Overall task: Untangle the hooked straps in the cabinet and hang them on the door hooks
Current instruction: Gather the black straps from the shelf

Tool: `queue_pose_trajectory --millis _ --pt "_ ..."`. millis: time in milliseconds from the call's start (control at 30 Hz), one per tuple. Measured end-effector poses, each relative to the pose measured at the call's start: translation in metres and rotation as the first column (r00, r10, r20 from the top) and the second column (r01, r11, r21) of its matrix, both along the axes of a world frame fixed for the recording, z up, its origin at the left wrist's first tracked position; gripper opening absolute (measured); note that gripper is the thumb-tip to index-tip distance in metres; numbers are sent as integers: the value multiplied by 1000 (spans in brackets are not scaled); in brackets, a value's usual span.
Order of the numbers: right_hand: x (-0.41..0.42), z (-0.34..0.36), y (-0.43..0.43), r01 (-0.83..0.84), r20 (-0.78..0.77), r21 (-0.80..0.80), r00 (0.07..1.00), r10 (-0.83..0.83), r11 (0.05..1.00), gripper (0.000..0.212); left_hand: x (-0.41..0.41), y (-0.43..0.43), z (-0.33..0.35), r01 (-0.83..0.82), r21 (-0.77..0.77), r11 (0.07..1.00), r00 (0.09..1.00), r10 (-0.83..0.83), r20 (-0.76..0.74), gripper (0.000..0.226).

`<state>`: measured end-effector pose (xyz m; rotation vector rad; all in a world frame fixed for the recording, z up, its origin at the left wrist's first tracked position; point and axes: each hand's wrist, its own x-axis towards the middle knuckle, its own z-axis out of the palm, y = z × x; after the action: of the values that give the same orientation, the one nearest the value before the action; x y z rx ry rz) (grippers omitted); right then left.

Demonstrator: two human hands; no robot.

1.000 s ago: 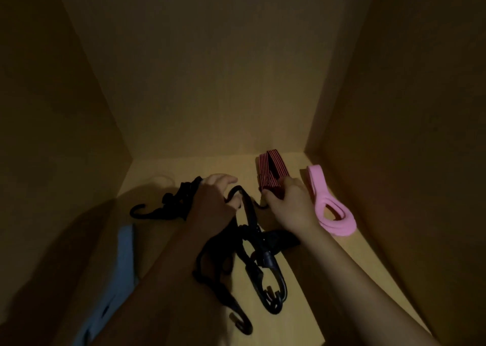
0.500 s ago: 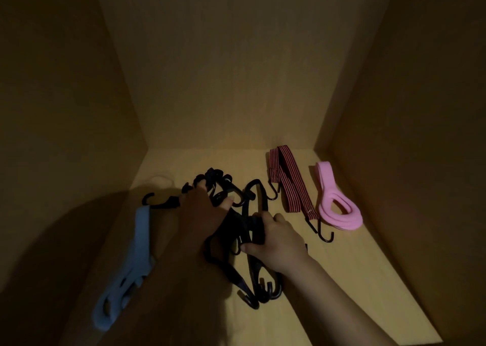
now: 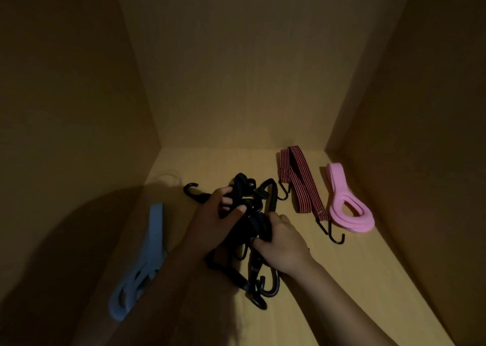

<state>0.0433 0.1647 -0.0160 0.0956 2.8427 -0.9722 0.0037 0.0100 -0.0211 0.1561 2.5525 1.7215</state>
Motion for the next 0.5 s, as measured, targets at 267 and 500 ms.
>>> queue_pose_trajectory --millis 267,500 --pt "4 12 -2 10 -76 164 997 3 986 53 4 -40 -1 -302 -233 924 918 215 -334 30" --pt "-6 25 -43 -74 -345 76 934 96 994 38 -2 -61 -7 -330 -588 738 925 377 -45 56"
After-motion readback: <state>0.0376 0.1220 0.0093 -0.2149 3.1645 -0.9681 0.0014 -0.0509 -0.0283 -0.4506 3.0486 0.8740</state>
